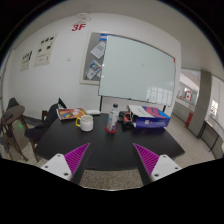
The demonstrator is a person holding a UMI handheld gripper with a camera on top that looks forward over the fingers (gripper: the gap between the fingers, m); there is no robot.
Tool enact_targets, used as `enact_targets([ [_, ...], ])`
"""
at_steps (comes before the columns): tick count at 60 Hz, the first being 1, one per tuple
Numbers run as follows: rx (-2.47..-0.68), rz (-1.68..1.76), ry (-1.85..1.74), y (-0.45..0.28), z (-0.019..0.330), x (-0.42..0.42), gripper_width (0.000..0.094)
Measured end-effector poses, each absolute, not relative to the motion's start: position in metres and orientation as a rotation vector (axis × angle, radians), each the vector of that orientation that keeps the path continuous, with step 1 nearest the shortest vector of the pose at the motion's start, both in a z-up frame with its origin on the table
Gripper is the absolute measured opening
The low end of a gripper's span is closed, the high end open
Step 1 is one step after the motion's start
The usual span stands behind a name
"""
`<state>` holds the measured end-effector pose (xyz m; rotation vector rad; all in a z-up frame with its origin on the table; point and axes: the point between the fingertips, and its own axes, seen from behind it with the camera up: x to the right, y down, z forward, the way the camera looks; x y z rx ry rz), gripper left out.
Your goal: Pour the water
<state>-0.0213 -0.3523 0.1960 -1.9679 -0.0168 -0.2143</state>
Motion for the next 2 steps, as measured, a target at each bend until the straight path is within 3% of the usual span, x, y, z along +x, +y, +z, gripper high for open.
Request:
enact_targets([
  [2, -1.973, -0.208, -0.012, -0.3539, 0.1959, -0.0215, 0.0836],
])
